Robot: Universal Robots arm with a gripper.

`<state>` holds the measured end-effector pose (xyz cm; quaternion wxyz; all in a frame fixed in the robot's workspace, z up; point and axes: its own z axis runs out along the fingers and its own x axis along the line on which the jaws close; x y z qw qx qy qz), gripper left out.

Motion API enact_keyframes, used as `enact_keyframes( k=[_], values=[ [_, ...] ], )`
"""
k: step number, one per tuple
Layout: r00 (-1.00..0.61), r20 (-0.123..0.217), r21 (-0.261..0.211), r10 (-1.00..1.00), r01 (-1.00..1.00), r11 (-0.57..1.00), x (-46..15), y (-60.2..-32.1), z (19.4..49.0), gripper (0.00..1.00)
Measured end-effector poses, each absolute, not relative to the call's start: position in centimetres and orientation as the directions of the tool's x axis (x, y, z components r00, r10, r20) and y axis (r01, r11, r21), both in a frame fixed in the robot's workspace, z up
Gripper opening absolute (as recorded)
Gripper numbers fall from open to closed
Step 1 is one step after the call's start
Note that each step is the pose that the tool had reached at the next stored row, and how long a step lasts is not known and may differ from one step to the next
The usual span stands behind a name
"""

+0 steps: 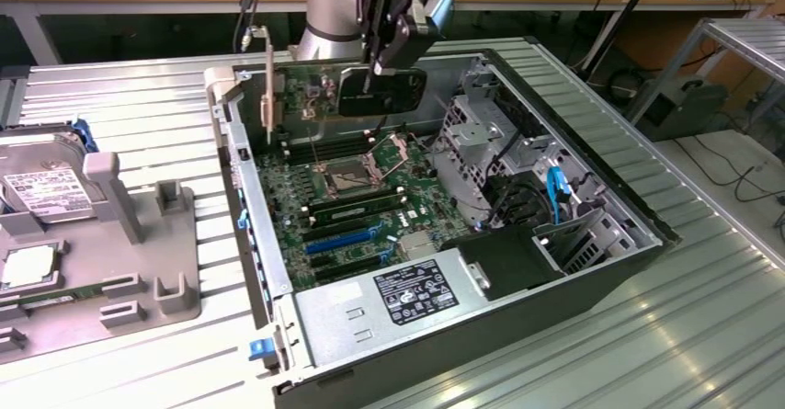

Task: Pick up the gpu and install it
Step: 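Insert the gpu into the slot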

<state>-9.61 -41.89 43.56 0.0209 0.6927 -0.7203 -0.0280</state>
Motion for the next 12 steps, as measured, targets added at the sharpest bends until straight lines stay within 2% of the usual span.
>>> enact_keyframes(
  k=[3, 12],
  values=[
    [-0.015, -0.010, 0.029, -1.000, -0.999, 0.014, -9.61, -41.78, 43.51, 0.27],
    [0.018, -0.010, 0.028, -1.000, -0.999, -0.018, -9.61, -41.77, 43.52, 0.27]
  ],
)
